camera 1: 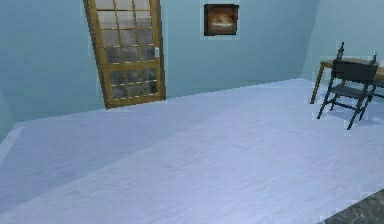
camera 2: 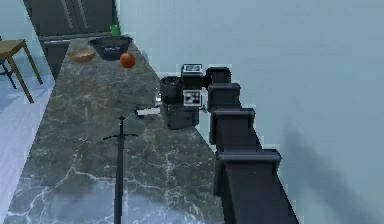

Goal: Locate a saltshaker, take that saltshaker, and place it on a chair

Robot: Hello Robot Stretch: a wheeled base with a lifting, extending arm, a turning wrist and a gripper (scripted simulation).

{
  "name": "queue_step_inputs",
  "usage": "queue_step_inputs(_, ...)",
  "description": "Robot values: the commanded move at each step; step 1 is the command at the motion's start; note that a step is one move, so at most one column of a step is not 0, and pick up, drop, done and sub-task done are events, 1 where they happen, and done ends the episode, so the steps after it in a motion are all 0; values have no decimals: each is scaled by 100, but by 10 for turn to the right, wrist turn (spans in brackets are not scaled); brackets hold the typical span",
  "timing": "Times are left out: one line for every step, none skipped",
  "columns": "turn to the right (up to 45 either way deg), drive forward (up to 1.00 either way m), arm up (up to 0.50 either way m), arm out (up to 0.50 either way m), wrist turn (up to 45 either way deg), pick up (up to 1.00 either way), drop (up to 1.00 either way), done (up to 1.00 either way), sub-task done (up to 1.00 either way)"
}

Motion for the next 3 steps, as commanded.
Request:
queue_step_inputs(0,0,0,0,-450,0,0,0,0)
queue_step_inputs(0,0,0,0,-450,0,0,0,0)
queue_step_inputs(0,0,0,0,-180,0,0,0,0)
